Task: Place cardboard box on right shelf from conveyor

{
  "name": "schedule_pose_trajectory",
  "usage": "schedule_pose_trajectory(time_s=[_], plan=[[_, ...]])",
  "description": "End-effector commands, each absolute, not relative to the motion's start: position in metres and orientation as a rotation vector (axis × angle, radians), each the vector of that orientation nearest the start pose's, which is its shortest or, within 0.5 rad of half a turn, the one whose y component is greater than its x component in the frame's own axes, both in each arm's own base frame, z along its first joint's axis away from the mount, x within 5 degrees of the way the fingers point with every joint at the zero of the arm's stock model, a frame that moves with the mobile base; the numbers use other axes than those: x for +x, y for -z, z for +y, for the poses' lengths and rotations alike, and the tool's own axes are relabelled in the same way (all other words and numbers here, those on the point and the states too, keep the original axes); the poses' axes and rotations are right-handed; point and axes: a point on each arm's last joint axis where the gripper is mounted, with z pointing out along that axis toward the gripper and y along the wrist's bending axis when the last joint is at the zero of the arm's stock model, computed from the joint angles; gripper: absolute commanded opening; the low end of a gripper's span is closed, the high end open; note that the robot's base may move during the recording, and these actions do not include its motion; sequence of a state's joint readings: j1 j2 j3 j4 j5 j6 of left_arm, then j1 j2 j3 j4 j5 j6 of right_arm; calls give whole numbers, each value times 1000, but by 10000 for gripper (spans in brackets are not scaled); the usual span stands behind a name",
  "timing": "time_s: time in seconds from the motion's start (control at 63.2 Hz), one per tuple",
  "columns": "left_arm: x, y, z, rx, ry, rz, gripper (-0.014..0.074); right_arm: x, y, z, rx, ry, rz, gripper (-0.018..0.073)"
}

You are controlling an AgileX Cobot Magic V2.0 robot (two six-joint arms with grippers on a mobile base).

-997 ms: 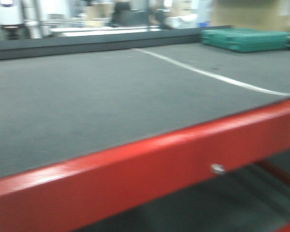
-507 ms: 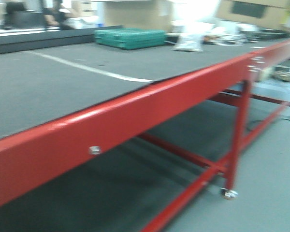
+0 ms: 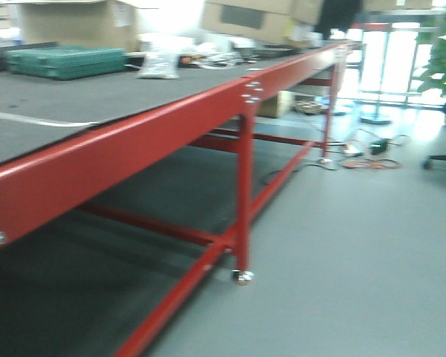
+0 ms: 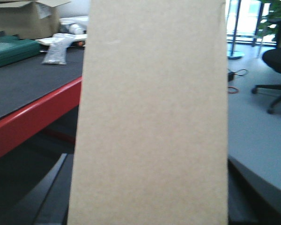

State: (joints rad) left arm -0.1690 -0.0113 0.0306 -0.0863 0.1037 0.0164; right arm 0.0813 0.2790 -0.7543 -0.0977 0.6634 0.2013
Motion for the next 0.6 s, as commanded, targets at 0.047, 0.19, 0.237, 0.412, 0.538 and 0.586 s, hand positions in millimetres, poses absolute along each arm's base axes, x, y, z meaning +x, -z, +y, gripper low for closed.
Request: schedule_pose_trajectory(time_s=[0.047, 0.19, 0.237, 0.412, 0.538, 0.586], plan=[[55, -203, -10, 75, 207, 1511, -119, 30, -398, -3, 66, -95, 1551, 203], [55, -203, -10, 75, 207, 1511, -119, 30, -398, -3, 66, -95, 1551, 203], [55, -203, -10, 75, 207, 1511, -119, 30, -398, -3, 66, -95, 1551, 203], [55, -203, -10, 75, 207, 1511, -119, 30, -398, -3, 66, -95, 1551, 203], [55, -203, -10, 75, 207, 1511, -119, 30, -398, -3, 66, -95, 1551, 203], [55, -203, -10, 75, 207, 1511, -119, 30, -398, -3, 66, -95, 1551, 203]])
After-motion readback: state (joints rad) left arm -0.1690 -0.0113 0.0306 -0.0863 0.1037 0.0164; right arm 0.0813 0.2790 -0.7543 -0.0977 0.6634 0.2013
